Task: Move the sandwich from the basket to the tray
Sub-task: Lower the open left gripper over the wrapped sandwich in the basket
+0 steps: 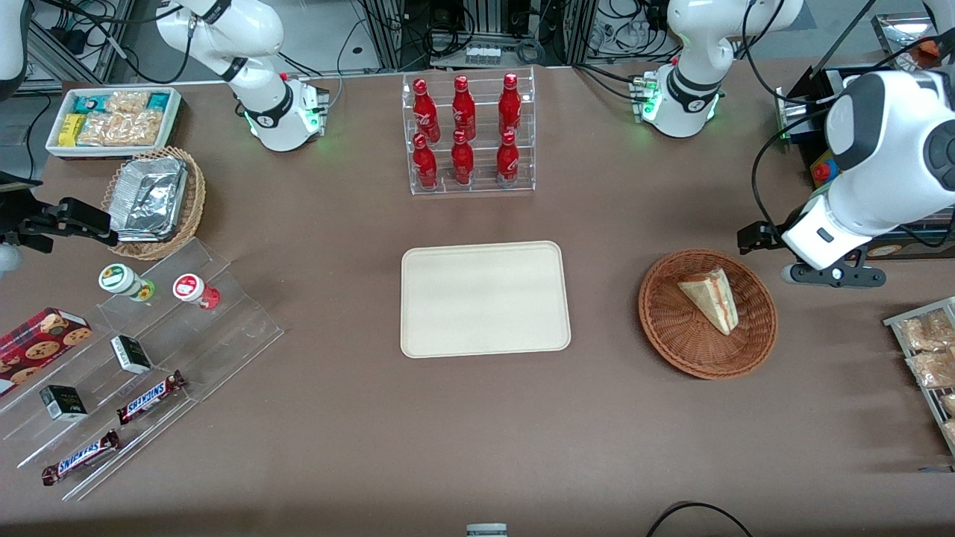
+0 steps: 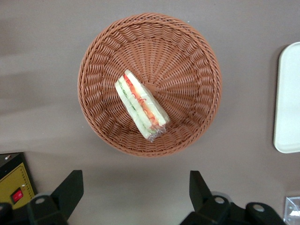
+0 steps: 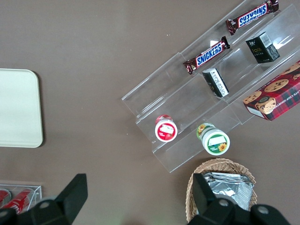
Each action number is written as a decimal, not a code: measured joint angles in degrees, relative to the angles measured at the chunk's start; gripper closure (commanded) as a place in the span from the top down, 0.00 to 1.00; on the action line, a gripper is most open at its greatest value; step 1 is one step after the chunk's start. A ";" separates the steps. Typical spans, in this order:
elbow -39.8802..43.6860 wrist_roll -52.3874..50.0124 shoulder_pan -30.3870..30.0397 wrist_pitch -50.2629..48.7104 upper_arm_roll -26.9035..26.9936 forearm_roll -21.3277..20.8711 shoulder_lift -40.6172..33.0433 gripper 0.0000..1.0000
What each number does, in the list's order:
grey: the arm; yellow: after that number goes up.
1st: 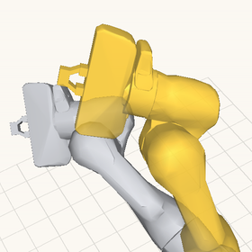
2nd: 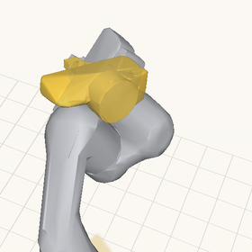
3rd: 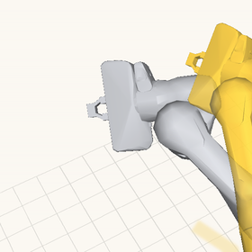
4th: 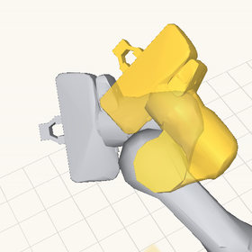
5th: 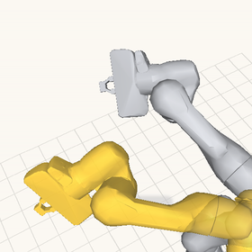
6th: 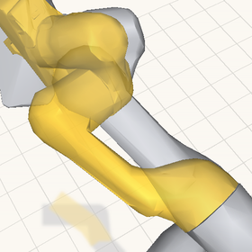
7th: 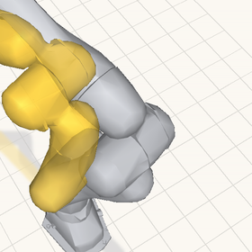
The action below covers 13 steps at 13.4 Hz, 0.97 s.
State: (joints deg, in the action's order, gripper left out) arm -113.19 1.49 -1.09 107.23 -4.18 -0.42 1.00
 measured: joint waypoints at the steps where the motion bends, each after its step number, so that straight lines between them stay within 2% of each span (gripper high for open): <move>1: -1.38 -1.09 -0.01 1.58 0.11 0.00 0.00 1.00; 8: -10.73 -21.22 -0.01 14.60 0.05 0.01 0.12 1.00; 11: -12.22 -34.42 0.09 17.65 -0.06 0.00 1.21 1.00; 13: -12.31 -37.83 0.18 18.90 -0.18 0.00 2.67 1.00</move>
State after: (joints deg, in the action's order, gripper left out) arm -125.50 -36.34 -0.91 126.12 -4.36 -0.42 3.67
